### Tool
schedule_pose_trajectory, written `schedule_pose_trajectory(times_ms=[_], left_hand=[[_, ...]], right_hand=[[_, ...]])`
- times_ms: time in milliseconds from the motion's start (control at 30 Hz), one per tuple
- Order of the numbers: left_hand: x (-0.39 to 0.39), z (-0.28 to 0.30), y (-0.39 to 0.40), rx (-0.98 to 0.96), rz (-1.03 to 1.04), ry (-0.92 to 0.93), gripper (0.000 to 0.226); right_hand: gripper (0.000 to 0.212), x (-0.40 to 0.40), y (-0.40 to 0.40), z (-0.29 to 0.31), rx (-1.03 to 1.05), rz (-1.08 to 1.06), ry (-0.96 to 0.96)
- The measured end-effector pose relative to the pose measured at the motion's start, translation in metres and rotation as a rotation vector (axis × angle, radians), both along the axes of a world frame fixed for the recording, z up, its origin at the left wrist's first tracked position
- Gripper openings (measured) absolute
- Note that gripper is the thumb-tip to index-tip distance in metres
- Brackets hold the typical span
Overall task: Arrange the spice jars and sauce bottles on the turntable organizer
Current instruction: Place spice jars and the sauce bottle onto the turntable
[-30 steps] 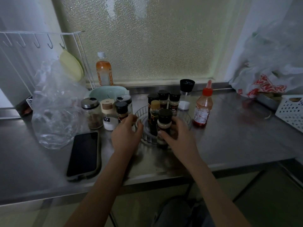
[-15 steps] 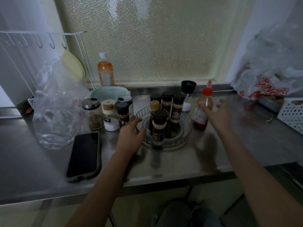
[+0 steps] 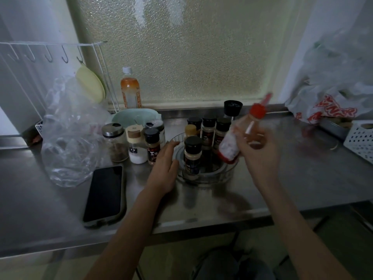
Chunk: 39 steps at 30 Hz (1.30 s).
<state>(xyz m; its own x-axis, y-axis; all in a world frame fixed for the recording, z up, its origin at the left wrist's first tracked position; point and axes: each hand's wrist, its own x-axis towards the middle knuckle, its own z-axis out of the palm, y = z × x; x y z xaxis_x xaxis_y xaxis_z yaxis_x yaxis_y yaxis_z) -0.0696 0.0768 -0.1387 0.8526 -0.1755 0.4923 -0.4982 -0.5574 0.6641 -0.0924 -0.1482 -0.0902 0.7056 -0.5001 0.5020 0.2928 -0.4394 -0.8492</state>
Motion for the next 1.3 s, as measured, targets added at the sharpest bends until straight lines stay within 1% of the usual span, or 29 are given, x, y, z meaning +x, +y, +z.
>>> schedule_pose_trajectory(times_ms=[67, 167, 300, 400, 467, 533, 667, 767, 833, 867, 933, 1000, 1067, 1100, 1133, 1167, 1233, 1267, 1300], left_hand=[[-0.001, 0.0, -0.001, 0.04, 0.046, -0.004, 0.05], [-0.001, -0.002, 0.0, 0.072, 0.14, -0.001, 0.043], [-0.001, 0.0, -0.001, 0.065, 0.208, -0.01, 0.039], [-0.003, 0.002, -0.002, 0.079, 0.318, -0.071, 0.025], [-0.004, 0.004, -0.001, 0.042, 0.357, -0.088, 0.015], [-0.004, 0.004, 0.0, 0.003, 0.365, -0.067, 0.01], [-0.001, 0.003, -0.001, 0.0, 0.369, -0.002, 0.01], [0.0, 0.003, -0.001, 0.011, 0.366, 0.032, 0.011], [0.0, 0.002, -0.001, 0.03, 0.357, 0.016, 0.01], [0.0, 0.002, -0.001, 0.044, 0.357, 0.009, 0.01], [0.001, 0.002, -0.001, 0.065, 0.365, 0.006, 0.01], [0.002, 0.001, -0.002, 0.084, 0.373, 0.006, 0.01], [0.004, -0.001, -0.002, 0.11, 0.384, -0.002, 0.009], [0.005, -0.002, -0.003, 0.121, 0.387, -0.006, 0.009], [0.006, -0.003, -0.003, 0.127, 0.39, -0.01, 0.009], [0.007, -0.004, -0.003, 0.13, 0.394, -0.015, 0.007], [0.009, -0.004, -0.004, 0.128, 0.395, -0.034, 0.005], [0.009, -0.004, -0.005, 0.124, 0.392, -0.046, 0.009], [0.01, -0.003, -0.005, 0.122, 0.389, -0.06, 0.013]], right_hand=[[0.037, -0.006, 0.021, -0.006, -0.068, 0.116, 0.061], [0.041, -0.011, 0.04, -0.019, -0.159, 0.24, 0.139], [0.048, -0.012, 0.049, -0.023, -0.166, 0.276, 0.126], [0.051, -0.014, 0.054, -0.024, -0.228, 0.307, 0.135], [0.053, -0.02, 0.057, -0.026, -0.244, 0.357, 0.157], [0.047, -0.025, 0.057, -0.028, -0.251, 0.403, 0.137], [0.028, -0.026, 0.038, -0.026, -0.355, 0.269, 0.088], [0.015, -0.012, 0.015, -0.016, -0.258, 0.091, -0.009], [0.013, 0.01, -0.004, -0.005, -0.2, -0.049, -0.061], [0.014, 0.025, -0.013, 0.001, -0.19, -0.084, -0.054], [0.025, 0.058, -0.028, 0.007, -0.213, -0.064, 0.067], [0.046, 0.091, -0.035, 0.008, -0.23, 0.034, 0.262], [0.065, 0.119, -0.035, 0.006, -0.166, 0.095, 0.425], [0.071, 0.131, -0.033, 0.004, -0.124, 0.101, 0.471], [0.072, 0.142, -0.031, 0.001, -0.081, 0.108, 0.49], [0.068, 0.152, -0.028, -0.002, -0.029, 0.118, 0.477], [0.052, 0.168, -0.025, -0.012, 0.108, 0.146, 0.401], [0.038, 0.174, -0.025, -0.017, 0.171, 0.162, 0.37], [0.019, 0.179, -0.026, -0.021, 0.204, 0.17, 0.368]])
